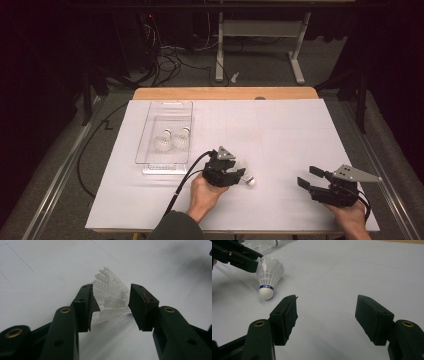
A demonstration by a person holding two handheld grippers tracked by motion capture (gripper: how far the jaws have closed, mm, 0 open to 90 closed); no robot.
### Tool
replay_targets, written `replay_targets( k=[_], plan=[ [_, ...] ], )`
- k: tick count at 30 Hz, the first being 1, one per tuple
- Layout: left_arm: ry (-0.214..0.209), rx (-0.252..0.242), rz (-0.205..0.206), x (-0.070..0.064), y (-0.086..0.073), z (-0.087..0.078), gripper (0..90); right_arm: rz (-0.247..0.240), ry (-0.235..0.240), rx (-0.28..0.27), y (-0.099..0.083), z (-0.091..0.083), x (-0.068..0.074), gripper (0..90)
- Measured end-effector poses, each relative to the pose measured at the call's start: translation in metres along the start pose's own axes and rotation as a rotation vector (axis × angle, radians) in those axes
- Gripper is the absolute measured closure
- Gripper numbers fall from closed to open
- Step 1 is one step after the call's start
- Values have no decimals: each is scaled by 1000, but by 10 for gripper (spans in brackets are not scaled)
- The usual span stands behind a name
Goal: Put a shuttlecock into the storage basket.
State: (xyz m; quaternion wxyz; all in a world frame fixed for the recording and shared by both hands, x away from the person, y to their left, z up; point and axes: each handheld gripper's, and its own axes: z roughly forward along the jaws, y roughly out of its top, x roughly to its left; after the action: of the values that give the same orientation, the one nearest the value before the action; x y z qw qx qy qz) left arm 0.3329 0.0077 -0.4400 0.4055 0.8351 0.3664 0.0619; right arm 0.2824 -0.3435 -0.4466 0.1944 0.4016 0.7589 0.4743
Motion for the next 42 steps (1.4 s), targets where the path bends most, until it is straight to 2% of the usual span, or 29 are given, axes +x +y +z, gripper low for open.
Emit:
replay_targets(
  k=[13, 31, 42],
  plan=[
    [-26, 31, 3, 1, -2, 3, 664, 0, 0, -1, 0, 0, 0, 343],
    [-27, 35, 46, 1, -2, 0, 867, -1, 0, 0, 0, 0, 0, 344],
    [-58, 23, 41, 1, -1, -4, 897, 1, -1, 1, 0, 0, 0, 344]
  ],
)
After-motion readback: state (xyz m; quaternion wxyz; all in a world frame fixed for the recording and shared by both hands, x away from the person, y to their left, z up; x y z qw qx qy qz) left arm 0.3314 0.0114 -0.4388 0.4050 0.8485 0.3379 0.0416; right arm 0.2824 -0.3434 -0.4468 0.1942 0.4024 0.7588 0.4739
